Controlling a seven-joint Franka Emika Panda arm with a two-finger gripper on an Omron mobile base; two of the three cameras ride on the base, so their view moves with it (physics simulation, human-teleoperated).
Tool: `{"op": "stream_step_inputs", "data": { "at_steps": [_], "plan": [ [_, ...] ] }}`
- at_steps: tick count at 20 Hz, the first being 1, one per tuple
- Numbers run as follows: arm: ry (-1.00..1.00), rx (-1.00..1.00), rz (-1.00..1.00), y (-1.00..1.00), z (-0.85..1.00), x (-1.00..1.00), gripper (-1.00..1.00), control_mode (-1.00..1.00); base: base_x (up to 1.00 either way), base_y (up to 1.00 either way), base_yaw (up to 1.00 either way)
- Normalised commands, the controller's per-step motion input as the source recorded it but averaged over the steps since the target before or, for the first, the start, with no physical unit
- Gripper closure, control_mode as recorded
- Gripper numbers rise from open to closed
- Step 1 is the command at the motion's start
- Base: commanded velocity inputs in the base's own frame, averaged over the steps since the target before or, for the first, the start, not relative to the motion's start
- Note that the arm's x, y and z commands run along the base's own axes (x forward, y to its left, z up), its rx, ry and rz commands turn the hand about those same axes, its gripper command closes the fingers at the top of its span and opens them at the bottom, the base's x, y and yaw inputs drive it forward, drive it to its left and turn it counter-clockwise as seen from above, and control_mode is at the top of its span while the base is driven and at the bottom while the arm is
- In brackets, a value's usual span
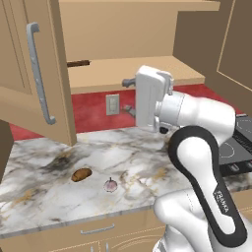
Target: Pick the pan from the cabinet and place it on the stove. Then turn on the stove burner for the pan.
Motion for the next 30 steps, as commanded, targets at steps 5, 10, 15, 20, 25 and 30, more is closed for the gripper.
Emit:
{"op": "stream_step_inputs", "data": {
  "at_steps": [5,10,15,20,25,30],
  "plan": [
    [0.05,0.0,0.25,0.73,0.0,-0.03,-1.0,-1.0,0.0,0.0,0.0],
    [0.04,0.0,0.21,0.8,0.0,-0.17,-1.0,-1.0,0.0,0.0,0.0],
    [0.04,0.0,0.17,0.84,0.0,-0.29,-1.0,-1.0,0.0,0.0,0.0],
    [0.03,0.0,0.16,0.76,0.0,-0.37,-1.0,-1.0,0.0,0.0,0.0],
    [0.03,0.0,0.14,0.82,0.0,-0.35,-1.0,-1.0,0.0,0.0,0.0],
    [0.01,0.0,0.08,0.82,-0.03,-0.19,-1.0,-1.0,0.0,0.0,0.0]
  ]
}}
